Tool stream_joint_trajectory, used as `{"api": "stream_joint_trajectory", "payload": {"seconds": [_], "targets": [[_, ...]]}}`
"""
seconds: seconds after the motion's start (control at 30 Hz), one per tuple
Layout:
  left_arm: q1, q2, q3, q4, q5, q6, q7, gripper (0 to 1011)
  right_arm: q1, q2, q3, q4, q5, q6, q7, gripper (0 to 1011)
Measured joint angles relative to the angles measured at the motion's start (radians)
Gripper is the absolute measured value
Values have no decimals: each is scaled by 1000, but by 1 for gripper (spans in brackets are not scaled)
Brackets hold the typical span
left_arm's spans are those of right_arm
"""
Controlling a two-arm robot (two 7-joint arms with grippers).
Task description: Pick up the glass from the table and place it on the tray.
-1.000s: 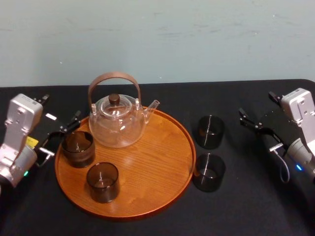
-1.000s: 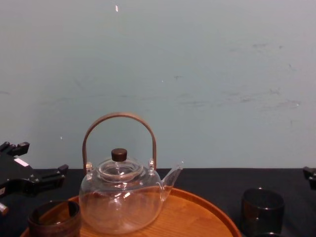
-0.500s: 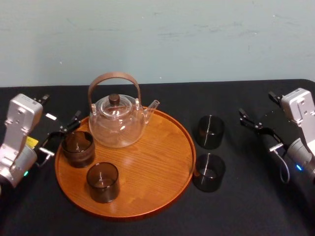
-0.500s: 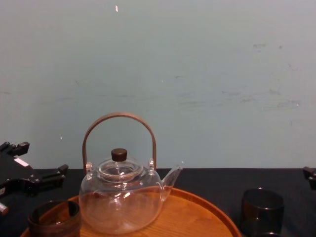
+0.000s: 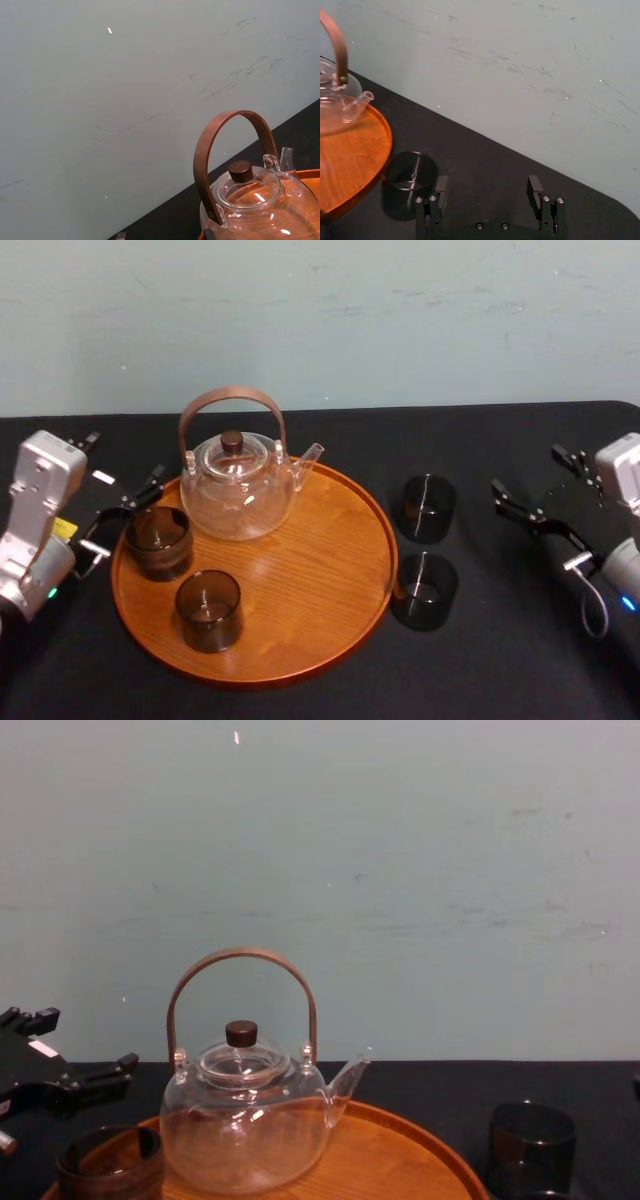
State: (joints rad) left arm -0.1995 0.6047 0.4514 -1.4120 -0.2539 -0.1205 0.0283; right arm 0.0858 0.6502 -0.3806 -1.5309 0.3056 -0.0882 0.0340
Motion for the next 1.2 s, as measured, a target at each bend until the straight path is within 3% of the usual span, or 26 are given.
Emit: {"api": "stream_joint_trajectory", "payload": {"seconds": [0.37,0.63,1.2], "targets": [[0,0,0,0,0,0,0,1002,-141,67,65,-134,57,43,52,1002],[0,0,0,0,0,0,0,1001,-214,100,93,-184,88,83,100,1002],[0,0,0,0,0,0,0,1002,-256,123,110,-235,106,176,203,1002]]}}
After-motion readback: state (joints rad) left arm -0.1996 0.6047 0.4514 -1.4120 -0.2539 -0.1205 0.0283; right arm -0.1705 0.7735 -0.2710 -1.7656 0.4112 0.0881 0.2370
